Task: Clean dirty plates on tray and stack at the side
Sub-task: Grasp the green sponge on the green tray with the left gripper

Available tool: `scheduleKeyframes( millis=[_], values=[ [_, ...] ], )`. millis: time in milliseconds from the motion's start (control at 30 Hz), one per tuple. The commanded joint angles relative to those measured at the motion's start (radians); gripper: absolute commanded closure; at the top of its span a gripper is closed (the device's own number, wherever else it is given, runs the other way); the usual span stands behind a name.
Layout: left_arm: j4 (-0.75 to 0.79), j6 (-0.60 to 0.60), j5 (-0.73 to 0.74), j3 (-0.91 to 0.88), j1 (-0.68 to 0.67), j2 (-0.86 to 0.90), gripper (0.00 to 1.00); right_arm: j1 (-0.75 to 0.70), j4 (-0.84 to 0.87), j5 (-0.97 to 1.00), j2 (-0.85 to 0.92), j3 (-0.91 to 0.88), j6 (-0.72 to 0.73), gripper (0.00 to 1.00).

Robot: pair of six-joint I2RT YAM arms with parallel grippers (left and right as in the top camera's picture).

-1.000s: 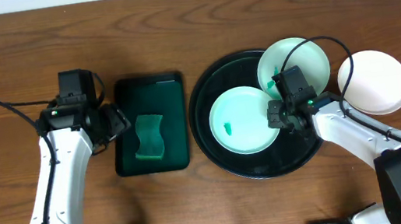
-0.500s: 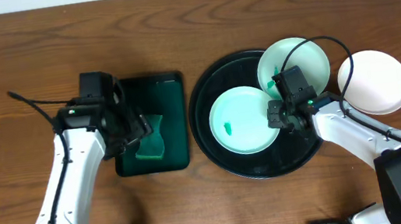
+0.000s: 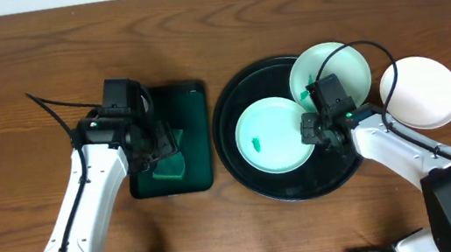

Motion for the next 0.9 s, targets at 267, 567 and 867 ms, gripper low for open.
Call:
scheduleKeyframes(
  millis=[267,567,867],
  values=[
    [0.084,0.002,-0.010,-0.050,-0.031,0.063,0.45,0.003,0.003,0.032,-0.010,-0.010,0.018,0.99],
    [0.148,-0.058,-0.122,-0.055,-0.030,0.203,0.49,0.003,0.003,0.033,-0.010,-0.010,0.018,0.99],
    [0.176,-0.032,-0.114,-0.056,-0.033,0.241,0.61,0.003,0.003,0.033,-0.010,-0.010,0.018,0.99]
  ],
)
